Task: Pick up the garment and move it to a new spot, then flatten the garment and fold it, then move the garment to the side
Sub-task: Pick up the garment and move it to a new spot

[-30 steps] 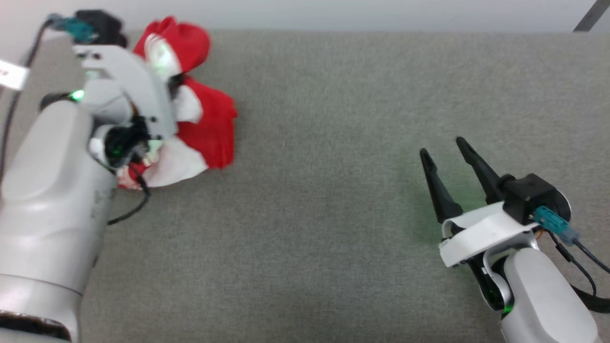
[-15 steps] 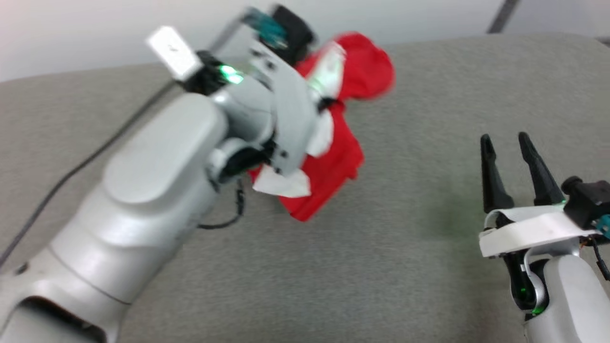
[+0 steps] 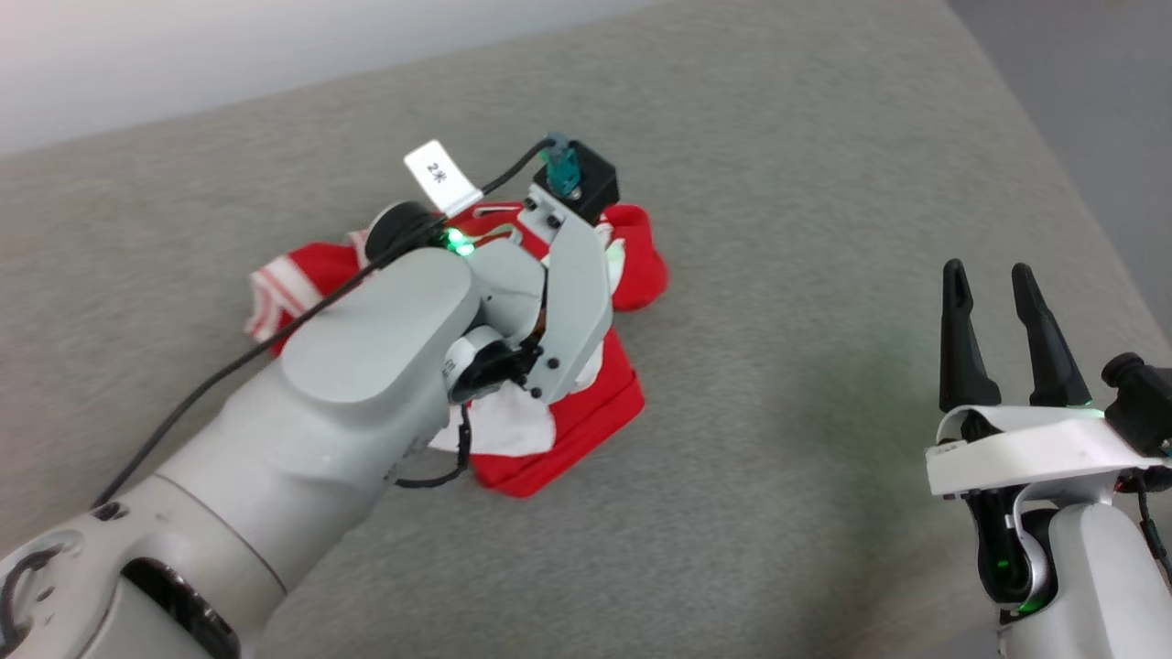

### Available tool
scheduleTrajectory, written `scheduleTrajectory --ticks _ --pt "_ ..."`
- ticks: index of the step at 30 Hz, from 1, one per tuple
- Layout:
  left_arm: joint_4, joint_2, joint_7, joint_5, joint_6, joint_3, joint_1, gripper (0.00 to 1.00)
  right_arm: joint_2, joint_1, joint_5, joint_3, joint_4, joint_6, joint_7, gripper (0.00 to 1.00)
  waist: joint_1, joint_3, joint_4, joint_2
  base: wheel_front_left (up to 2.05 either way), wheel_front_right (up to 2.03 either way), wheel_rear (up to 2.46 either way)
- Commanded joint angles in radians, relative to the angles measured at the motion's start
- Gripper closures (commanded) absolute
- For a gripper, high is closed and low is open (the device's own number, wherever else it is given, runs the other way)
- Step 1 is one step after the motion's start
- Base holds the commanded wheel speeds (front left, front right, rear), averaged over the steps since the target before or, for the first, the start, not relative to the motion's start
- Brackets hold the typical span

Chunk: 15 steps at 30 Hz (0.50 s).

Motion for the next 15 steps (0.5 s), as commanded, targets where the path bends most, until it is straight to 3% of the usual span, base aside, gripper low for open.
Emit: scheduleTrajectory --ticks 1,15 --pt "0.018 0.005 0.005 -0.013 0.001 -0.010 0.004 1.00 0.006 0.016 0.007 0.001 -0.003 0.000 0.000 0.00 0.0000 0.069 -0.108 0.0000 0.00 0.00 0.00" --pt "0.141 0.057 0.113 -0.115 0.004 -0.161 0.024 1.00 0.007 -0.003 0.099 0.046 -0.014 0.000 0.000 0.00 0.0000 0.126 -0.153 0.0000 0.00 0.00 0.00"
